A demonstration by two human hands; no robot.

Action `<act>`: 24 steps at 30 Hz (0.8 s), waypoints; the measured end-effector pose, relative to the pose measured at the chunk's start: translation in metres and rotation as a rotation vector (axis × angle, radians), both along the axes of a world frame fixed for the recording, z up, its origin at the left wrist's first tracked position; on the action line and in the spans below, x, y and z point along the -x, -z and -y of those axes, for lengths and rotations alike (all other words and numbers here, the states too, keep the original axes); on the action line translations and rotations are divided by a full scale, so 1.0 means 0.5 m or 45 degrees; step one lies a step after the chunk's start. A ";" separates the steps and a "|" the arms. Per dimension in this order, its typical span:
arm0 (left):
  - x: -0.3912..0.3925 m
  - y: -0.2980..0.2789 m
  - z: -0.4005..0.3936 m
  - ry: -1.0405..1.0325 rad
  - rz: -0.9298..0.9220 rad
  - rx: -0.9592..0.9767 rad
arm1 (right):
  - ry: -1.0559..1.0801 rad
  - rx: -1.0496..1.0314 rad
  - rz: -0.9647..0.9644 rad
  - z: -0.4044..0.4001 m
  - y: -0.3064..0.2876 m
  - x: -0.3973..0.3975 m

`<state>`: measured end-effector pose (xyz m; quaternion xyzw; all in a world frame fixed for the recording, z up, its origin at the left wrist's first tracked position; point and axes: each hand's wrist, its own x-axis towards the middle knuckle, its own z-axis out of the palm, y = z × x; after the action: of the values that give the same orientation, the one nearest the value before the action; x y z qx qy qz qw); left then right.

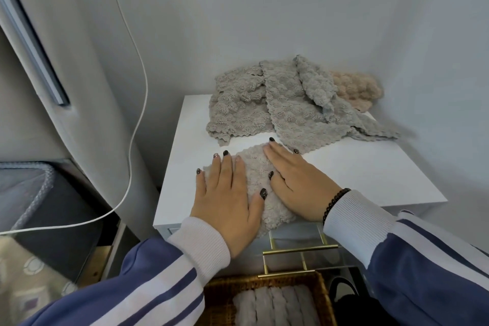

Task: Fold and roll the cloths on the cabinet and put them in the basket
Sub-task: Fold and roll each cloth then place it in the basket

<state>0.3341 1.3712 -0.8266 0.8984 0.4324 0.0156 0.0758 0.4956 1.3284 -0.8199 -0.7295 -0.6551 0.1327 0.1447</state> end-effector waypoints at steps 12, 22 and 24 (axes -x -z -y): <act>0.029 0.017 0.004 0.558 0.133 -0.523 | 0.548 -0.046 -0.724 -0.011 -0.052 -0.023; 0.078 0.010 -0.046 0.916 0.390 -0.556 | 0.344 -0.720 0.060 0.059 -0.018 -0.004; 0.087 0.013 -0.039 0.916 0.420 -0.554 | 0.014 -0.761 0.258 0.078 -0.009 -0.009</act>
<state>0.2905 1.3908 -0.8330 0.9721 0.0613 0.2217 -0.0462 0.5002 1.2894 -0.8152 -0.6676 -0.6724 -0.1400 0.2874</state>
